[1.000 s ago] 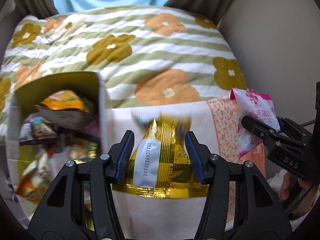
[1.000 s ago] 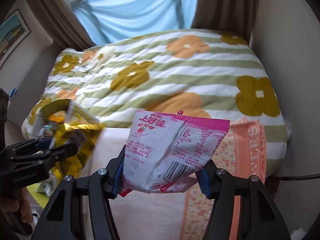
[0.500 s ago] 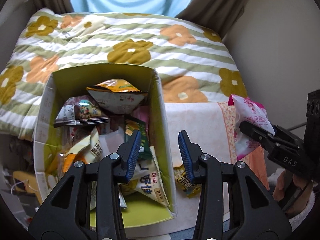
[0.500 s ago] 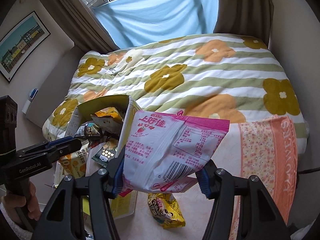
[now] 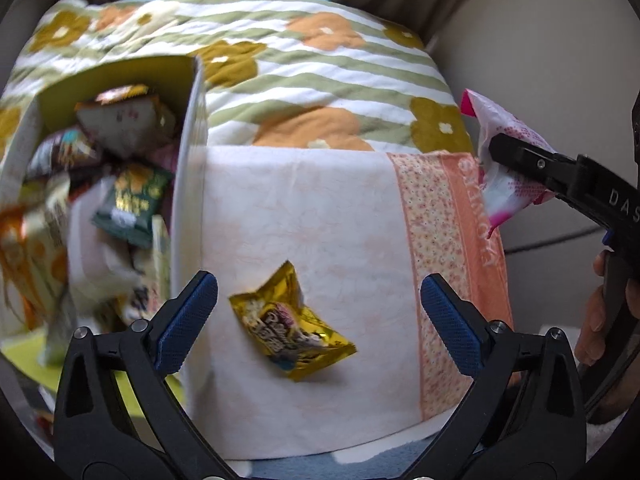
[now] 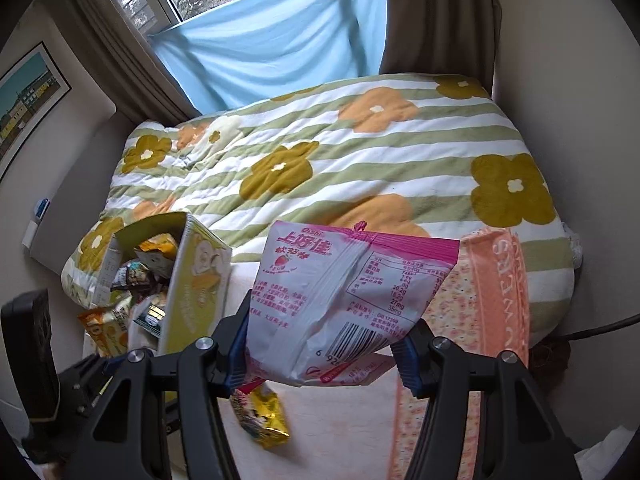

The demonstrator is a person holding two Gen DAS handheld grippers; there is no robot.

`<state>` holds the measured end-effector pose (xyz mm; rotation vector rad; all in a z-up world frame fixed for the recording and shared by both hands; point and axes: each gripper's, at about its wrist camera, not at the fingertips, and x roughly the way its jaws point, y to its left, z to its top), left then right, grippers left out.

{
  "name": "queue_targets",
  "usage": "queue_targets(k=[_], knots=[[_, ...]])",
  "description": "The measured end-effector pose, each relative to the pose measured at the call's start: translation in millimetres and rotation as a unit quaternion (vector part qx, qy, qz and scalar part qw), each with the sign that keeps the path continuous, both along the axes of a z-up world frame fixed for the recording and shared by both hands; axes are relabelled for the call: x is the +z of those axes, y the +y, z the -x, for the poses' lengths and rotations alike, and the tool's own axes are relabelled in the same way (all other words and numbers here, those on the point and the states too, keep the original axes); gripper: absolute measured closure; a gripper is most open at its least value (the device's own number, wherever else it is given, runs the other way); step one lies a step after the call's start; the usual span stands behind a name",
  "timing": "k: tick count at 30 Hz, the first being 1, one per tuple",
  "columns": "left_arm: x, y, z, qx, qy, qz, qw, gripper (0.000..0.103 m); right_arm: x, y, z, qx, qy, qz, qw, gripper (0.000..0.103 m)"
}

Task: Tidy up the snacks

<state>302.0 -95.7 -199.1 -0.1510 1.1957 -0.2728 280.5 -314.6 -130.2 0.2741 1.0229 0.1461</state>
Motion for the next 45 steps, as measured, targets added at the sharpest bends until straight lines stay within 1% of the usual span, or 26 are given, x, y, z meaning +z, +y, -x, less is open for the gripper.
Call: queue_targets(k=[4,6,8,10,15,19,21,22,24,25,26,27,28,30,33,36,41,45], knots=[[-35,-5,29,0.078,0.003,0.021,0.9967,0.002,-22,-12,-12,0.029,0.020,0.005,0.999,0.047],[-57,-9,42,0.105,0.012,0.033,0.9939,0.002,-38,-15,-20,0.047,0.033,0.012,0.998,0.047],[-78,-13,51,0.127,0.023,0.029,0.9912,0.002,-53,-16,-26,0.062,0.044,0.017,0.997,0.047],[-92,-16,57,0.147,0.023,0.015,0.9887,0.002,-70,-18,-30,0.074,0.057,0.017,0.995,0.047],[-107,-17,57,0.188,0.016,-0.001,0.9821,0.002,-103,-17,-33,0.096,0.082,0.009,0.992,0.047],[-115,-8,51,0.215,0.016,-0.020,0.9762,0.002,-115,-13,-35,0.119,0.092,0.007,0.989,0.047],[-120,-2,49,0.225,0.022,-0.014,0.9739,0.003,-117,-12,-35,0.124,0.092,0.004,0.988,0.047],[-124,1,47,0.230,0.029,-0.012,0.9727,0.006,-118,-12,-34,0.125,0.092,0.001,0.988,0.047],[-134,5,45,0.238,0.051,-0.002,0.9699,0.023,-118,-12,-34,0.126,0.091,-0.004,0.988,0.047],[-139,7,45,0.240,0.063,0.008,0.9687,0.038,-118,-13,-33,0.126,0.090,-0.003,0.988,0.047],[-145,9,45,0.241,0.073,0.026,0.9674,0.039,-118,-13,-33,0.126,0.090,-0.002,0.988,0.047],[-146,11,46,0.244,0.071,0.034,0.9666,0.040,-118,-13,-32,0.125,0.090,-0.002,0.988,0.047],[-145,10,47,0.243,0.068,0.034,0.9671,0.042,-118,-15,-31,0.122,0.090,-0.004,0.988,0.047],[-146,8,47,0.225,0.070,0.037,0.9712,0.044,-119,-17,-30,0.117,0.091,-0.006,0.989,0.047],[-145,5,46,0.200,0.071,0.051,0.9760,0.049,-118,-20,-28,0.106,0.092,-0.010,0.990,0.047],[-136,0,43,0.172,0.061,0.054,0.9817,0.052,-114,-21,-25,0.098,0.088,-0.008,0.991,0.047],[-101,-13,32,0.115,0.016,0.053,0.9918,0.053,-96,-23,-19,0.076,0.069,-0.010,0.995,0.047],[-57,-16,24,0.071,-0.031,0.056,0.9954,0.053,-67,-23,-13,0.054,0.045,-0.008,0.997,0.047]])
